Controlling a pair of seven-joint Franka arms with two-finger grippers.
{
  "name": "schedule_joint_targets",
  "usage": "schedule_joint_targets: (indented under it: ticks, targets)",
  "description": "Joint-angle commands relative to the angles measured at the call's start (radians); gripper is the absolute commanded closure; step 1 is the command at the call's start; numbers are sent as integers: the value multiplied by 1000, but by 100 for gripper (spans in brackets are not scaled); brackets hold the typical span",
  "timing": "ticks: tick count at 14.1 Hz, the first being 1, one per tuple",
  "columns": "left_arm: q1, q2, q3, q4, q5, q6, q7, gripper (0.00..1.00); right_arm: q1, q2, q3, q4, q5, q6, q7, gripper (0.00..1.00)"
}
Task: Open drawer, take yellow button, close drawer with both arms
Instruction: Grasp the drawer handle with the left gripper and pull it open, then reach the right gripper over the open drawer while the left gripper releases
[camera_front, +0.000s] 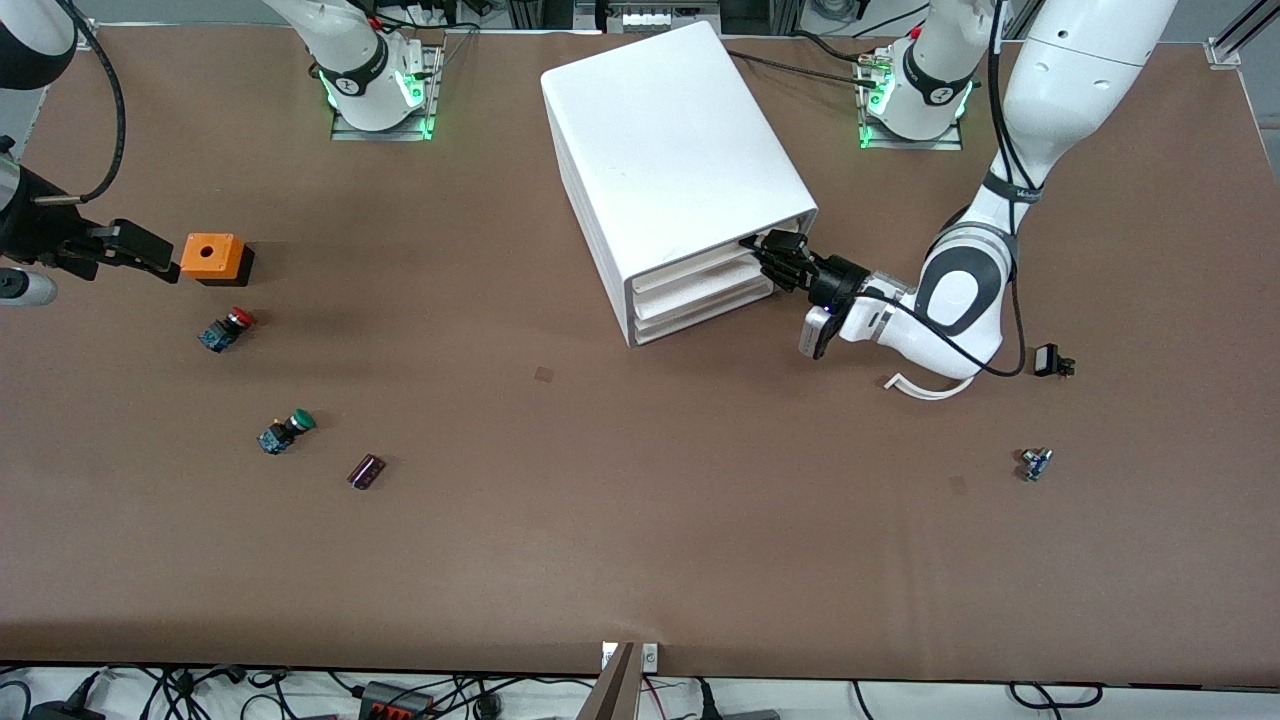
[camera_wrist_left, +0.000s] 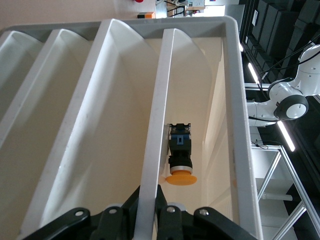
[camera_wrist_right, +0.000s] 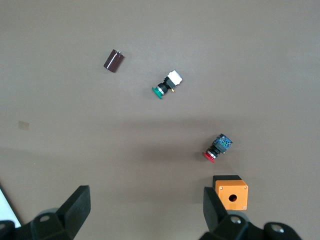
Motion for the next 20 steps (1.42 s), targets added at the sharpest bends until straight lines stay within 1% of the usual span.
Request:
schedule_joint_targets:
  ticks: [1, 3, 5, 7, 8, 9, 10, 11, 13, 15, 16, 17, 20]
  targets:
    - [10, 24, 29, 105, 47, 5, -13, 92, 0, 16, -1, 25, 17, 2, 0, 0]
    - [11, 79, 54, 249, 137, 3, -71, 92, 0, 19, 0, 26, 19, 2, 0, 0]
    - [29, 131, 61, 371, 183, 2, -122, 92, 3, 19, 0, 26, 20, 4, 1, 0]
    - [54, 201, 67, 462, 190, 6, -128, 92, 20, 22, 2, 28, 32, 6, 6, 0]
    - [65, 238, 78, 507, 188, 8, -128, 92, 33, 24, 2, 34, 72, 7, 21, 0]
    - [68, 269, 90, 557, 188, 11, -128, 92, 56, 46, 2, 49, 101, 7, 83, 0]
    - [66, 291, 110, 595, 188, 22, -128, 92, 84, 66, 2, 78, 105, 7, 161, 0]
    - [66, 301, 118, 617, 188, 45, -128, 92, 116, 98, 2, 117, 105, 7, 223, 0]
    - [66, 302, 118, 618, 188, 94, -136, 92, 180, 152, 2, 190, 98, 6, 349, 0]
    - [66, 302, 118, 620, 188, 97, -141, 91, 234, 186, 2, 230, 102, 7, 490, 0]
    - [66, 297, 118, 620, 190, 95, -138, 73, 266, 206, 2, 250, 102, 7, 566, 0]
    - [68, 294, 118, 620, 184, 92, -125, 1, 300, 232, 2, 279, 102, 15, 646, 0]
    - [82, 262, 121, 617, 191, 77, -165, 0, 392, 301, 2, 350, 102, 59, 904, 0]
